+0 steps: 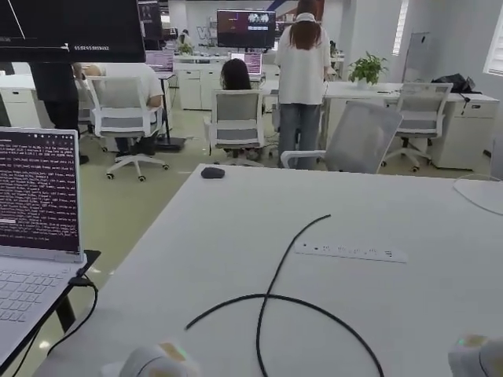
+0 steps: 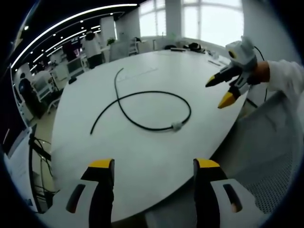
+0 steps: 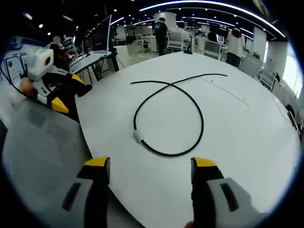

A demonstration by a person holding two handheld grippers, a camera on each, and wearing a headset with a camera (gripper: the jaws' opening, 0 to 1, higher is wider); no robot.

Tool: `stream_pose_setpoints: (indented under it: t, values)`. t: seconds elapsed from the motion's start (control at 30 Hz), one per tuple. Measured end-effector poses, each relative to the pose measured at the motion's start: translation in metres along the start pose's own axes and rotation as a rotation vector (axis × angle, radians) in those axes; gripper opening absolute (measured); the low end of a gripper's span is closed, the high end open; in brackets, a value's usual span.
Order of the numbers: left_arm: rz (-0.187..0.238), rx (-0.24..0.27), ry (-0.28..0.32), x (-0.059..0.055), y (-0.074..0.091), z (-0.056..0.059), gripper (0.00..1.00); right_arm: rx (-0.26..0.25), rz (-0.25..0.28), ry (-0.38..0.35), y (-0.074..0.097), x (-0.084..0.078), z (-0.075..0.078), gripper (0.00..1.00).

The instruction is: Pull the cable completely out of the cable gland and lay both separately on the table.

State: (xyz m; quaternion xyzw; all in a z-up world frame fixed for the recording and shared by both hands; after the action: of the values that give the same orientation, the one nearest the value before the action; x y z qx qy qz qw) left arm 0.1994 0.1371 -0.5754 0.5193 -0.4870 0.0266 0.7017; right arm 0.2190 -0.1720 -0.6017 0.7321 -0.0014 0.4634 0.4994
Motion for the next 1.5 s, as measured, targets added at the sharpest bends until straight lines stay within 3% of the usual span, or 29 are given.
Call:
stream_pose_setpoints:
  t: [0.3, 0.4, 0.57, 1.1, 1.5]
  values:
    - [-0.009, -0.001, -0.002, 0.000, 0.000, 0.000, 0.67, 0.056, 0.033, 0.048, -0.025, 0.016, 0.000, 0.69]
    - [-0.010, 0.005, -0.013, 0.000, 0.001, -0.001, 0.66, 0.076, 0.015, 0.071, -0.035, 0.018, -0.001, 0.67]
    - [0.014, 0.011, -0.028, 0.002, 0.002, -0.001, 0.63, 0.087, -0.012, 0.099, -0.049, 0.016, 0.003, 0.58]
    - [0.000, 0.019, -0.046, 0.002, 0.000, -0.001, 0.60, 0.182, -0.051, 0.154, -0.097, 0.008, 0.000, 0.43]
    - [-0.011, 0.032, -0.055, 0.001, -0.002, -0.004, 0.60, 0.193, -0.032, 0.235, -0.118, 0.005, -0.003, 0.26]
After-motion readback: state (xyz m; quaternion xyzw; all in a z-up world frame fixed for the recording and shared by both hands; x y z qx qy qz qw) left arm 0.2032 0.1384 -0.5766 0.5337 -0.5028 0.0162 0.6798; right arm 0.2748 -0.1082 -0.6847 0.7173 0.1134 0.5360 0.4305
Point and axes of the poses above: the centre of the closed fingertips' face, and the gripper's own axes: y roughly backward along the fingers, z roughly to its right, x roughly out of its top, the point moved 9 cm from there along y, roughly backward along the fingers, and after that the axes turned 2 degrees about y, right-handed, at the moved point
